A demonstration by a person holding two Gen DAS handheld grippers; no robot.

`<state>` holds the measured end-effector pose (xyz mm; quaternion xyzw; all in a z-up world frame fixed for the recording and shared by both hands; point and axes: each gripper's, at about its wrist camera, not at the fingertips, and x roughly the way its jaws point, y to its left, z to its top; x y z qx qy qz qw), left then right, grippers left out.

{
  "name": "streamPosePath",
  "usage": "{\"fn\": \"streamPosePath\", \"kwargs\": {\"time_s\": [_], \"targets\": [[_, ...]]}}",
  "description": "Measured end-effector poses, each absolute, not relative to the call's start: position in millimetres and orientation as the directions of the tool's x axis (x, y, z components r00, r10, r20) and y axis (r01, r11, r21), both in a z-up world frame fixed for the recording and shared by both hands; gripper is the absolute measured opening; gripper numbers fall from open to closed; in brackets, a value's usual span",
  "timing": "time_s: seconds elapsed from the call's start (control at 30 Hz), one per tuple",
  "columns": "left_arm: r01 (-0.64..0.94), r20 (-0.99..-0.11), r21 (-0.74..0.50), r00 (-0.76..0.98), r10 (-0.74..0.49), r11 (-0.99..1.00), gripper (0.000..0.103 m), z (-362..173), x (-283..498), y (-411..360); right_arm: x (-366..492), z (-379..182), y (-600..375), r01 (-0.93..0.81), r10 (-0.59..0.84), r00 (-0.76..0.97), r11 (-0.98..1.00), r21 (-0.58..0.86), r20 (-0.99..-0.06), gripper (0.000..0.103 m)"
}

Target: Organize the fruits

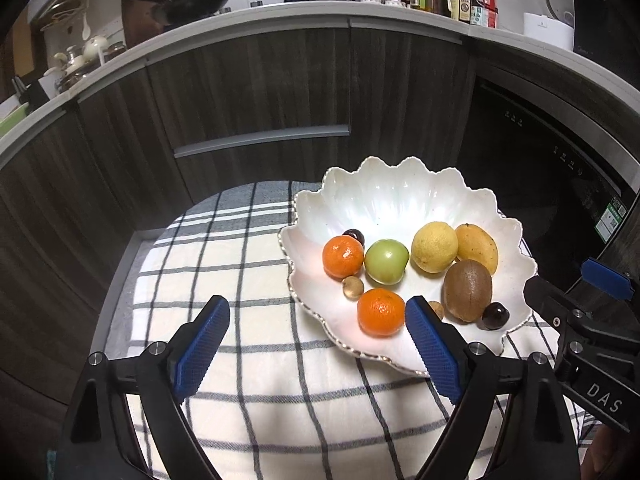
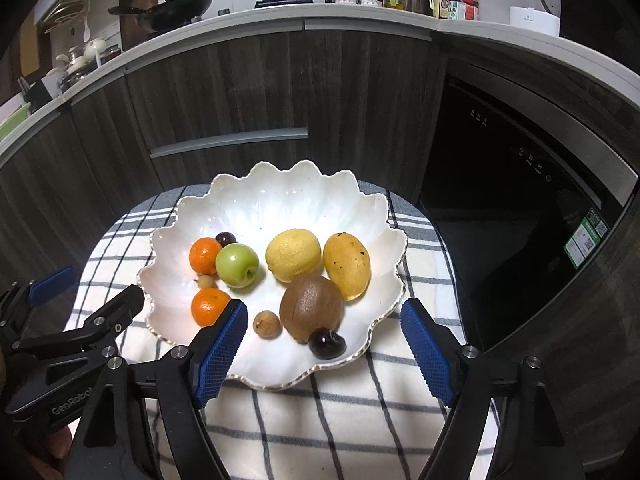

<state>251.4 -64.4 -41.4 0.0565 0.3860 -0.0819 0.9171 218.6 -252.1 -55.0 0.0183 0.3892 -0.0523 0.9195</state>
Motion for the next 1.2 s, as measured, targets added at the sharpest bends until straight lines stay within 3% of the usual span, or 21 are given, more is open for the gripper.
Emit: {"fn": "streamPosePath", "kwargs": {"time_s": [0.73, 0.87, 1.2], "targets": [[0.099, -0.662, 0.048, 0.748, -0.043, 0.994, 0.093, -10.2, 167.5, -37.7, 140.4, -14.7, -233.9, 0.073, -0.063, 0.777, 0.997, -0.01, -0.627, 0.08], [0.074, -0.638, 0.059, 0.77, -0.019, 0.996, 0.095, -11.3, 147.3, -31.8, 123.5, -16.3, -231.0, 0.072, -0.062, 0.787, 0.997, -0.008, -0.614, 0.086], [0.026, -0.586, 0.07, 0.81, 0.02, 0.997, 0.098, -10.4, 104.1, -17.1, 87.0, -16.2, -223.3, 0.052, -0.055, 0.819, 0.998, -0.02, -0.571, 0.087]]}}
